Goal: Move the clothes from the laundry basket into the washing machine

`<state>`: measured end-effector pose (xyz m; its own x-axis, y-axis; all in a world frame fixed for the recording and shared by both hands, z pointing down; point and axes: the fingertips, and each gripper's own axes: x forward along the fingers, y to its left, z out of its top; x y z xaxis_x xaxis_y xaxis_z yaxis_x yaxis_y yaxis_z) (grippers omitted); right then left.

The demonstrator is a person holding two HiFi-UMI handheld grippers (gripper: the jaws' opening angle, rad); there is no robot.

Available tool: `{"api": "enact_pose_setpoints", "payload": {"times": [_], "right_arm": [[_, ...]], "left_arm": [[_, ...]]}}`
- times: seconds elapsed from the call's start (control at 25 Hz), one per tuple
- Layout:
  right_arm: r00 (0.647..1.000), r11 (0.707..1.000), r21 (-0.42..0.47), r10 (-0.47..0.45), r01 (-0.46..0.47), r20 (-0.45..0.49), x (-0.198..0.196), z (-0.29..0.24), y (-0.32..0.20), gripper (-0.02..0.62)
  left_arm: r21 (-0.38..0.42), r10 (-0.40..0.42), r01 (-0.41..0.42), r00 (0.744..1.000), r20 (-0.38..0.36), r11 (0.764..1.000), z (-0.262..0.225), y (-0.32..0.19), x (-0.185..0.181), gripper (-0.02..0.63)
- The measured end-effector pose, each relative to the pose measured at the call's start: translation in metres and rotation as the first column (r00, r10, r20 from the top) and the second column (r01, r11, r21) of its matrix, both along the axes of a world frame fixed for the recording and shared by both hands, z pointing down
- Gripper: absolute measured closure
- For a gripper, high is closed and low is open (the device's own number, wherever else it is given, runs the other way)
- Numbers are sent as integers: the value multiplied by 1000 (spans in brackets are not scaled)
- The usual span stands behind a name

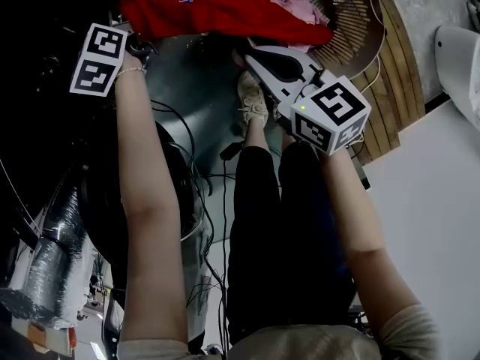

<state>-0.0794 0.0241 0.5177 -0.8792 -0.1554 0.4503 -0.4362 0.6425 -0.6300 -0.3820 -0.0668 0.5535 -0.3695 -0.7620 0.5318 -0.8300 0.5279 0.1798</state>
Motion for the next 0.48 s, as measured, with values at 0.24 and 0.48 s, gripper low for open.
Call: {"api": "enact_pose_setpoints", "payload": {"times": [0.24,0.48], "right_arm": [[1000,999,-24,-27,26,-10,7,1,17,578],[999,998,-55,-15,13,-36,18,16,23,577]], "left_arm": [[69,12,-11,1000,-14,998,-34,35,20,239],[-64,195,-221,941,-278,973,27,72,155,239]]}}
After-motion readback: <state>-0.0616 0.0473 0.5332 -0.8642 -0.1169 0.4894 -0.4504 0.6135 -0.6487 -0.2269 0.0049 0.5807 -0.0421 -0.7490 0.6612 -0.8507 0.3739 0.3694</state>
